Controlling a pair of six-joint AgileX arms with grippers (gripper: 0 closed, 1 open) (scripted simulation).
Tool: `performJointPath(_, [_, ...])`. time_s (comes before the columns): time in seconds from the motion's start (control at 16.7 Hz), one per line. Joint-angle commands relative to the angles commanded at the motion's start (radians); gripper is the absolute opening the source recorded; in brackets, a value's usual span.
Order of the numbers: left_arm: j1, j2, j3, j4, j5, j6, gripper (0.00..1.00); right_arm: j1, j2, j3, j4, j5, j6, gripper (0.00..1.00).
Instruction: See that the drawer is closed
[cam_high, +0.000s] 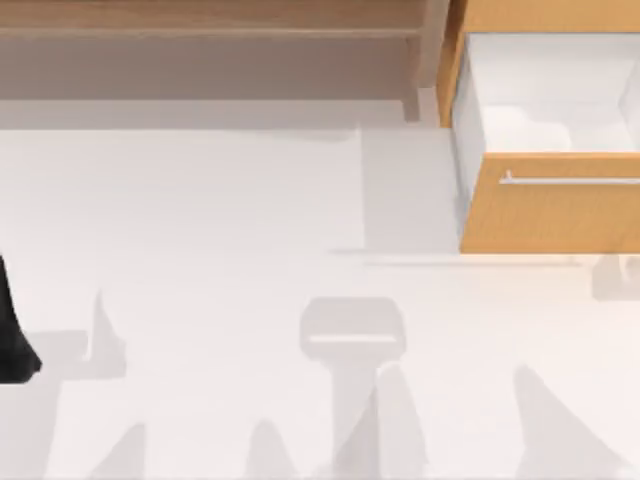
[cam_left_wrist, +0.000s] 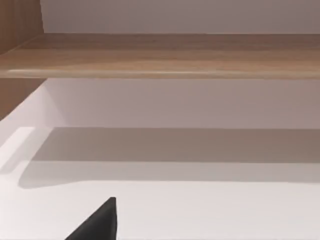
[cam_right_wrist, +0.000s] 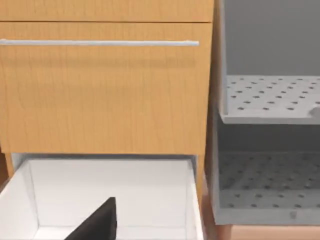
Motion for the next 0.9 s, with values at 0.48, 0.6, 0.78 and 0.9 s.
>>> performJointPath(0.48, [0.0,0.0,0.0,0.0,0.0,0.0,1.0,-0.133,0.47,0.21,0.25,-0.128,0.008,1.0])
performJointPath(0.6, [0.0,0.0,0.0,0.0,0.0,0.0,1.0,-0.141,0.5,0.224,0.267,-0.138,0.009,1.0])
performJointPath(0.78, [0.0,0.0,0.0,0.0,0.0,0.0,1.0,-0.141,0.5,0.224,0.267,-0.138,0.009,1.0])
performJointPath(0.9, [0.0,0.0,0.0,0.0,0.0,0.0,1.0,-0.136,0.497,0.219,0.266,-0.136,0.008,1.0])
